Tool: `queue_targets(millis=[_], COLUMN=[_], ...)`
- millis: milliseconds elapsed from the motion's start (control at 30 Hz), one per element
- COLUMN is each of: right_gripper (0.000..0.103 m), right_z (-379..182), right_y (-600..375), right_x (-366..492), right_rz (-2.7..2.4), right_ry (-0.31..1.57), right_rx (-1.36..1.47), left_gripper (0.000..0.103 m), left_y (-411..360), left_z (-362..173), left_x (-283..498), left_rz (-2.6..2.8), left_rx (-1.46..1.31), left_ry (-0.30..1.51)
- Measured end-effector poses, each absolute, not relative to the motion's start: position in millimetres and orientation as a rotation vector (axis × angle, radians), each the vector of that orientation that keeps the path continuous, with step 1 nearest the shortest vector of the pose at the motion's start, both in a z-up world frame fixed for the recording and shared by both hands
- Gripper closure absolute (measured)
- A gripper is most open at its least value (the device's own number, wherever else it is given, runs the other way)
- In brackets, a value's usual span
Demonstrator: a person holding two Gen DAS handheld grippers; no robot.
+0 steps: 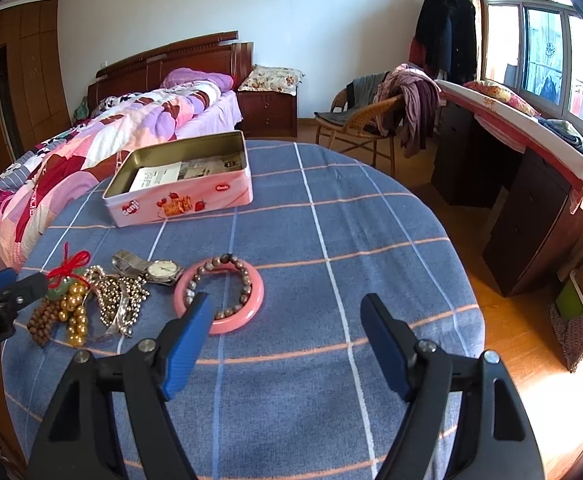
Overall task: Organize jewelry
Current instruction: 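Grasp the red tassel knot with the left tool while the right tool grasps the dark bead bracelet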
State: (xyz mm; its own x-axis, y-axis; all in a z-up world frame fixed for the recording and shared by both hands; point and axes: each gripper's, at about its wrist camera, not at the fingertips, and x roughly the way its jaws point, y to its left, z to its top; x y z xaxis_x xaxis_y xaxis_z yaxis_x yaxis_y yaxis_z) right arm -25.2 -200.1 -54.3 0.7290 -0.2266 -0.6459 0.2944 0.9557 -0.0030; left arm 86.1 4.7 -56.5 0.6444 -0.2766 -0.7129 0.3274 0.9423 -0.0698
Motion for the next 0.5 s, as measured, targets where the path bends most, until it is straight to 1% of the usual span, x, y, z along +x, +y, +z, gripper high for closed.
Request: queue_targets(millis=[33,67,100,167,233,267,300,400,500], right_gripper=[0.024,0.024,0.024,0.024,0.024,0.024,0.024,0.024,0.024], right_z=[-54,-54,-54,-56,-59,-59,-59,-58,-56], right_y=[-201,-201,-201,-202,-203,-204,-205,-208,-214], right_x=[-25,-25,-22,-17,-14,-13,-12,-10,-10], right_rz=[-0.287,-0.288,-0.290,-0.291,-0.285,-0.285,-0.286,-0.294,-0.302], right_ry=[0.696,0.697,0.699,0.708,0.725,0.728,0.731,0.730,0.724], right_rx=[0.100,0.097,0.093,0.092,0.104,0.108,0.112,0.111,0.128], left_gripper=[0.041,0.047,0.050,0.050,0.062,0.077,0.085,0.095,0.097], left_y=[3,0,-2,-9,-14,-15,-14,-9,-1], left_z=[-57,-57,-58,-59,-63,-66,-69,-69,-61], left_x=[89,92,96,100,105,108,111,113,114], left_rz=[-0.356,-0.369,-0.382,-0.391,-0.389,-0.398,-0.403,-0.407,-0.441], left_rx=[0.066,0.066,0.066,0.079,0.108,0.109,0.104,0.088,0.029], left_ry=[0.803,0.812,0.821,0.815,0.821,0.842,0.861,0.858,0.834])
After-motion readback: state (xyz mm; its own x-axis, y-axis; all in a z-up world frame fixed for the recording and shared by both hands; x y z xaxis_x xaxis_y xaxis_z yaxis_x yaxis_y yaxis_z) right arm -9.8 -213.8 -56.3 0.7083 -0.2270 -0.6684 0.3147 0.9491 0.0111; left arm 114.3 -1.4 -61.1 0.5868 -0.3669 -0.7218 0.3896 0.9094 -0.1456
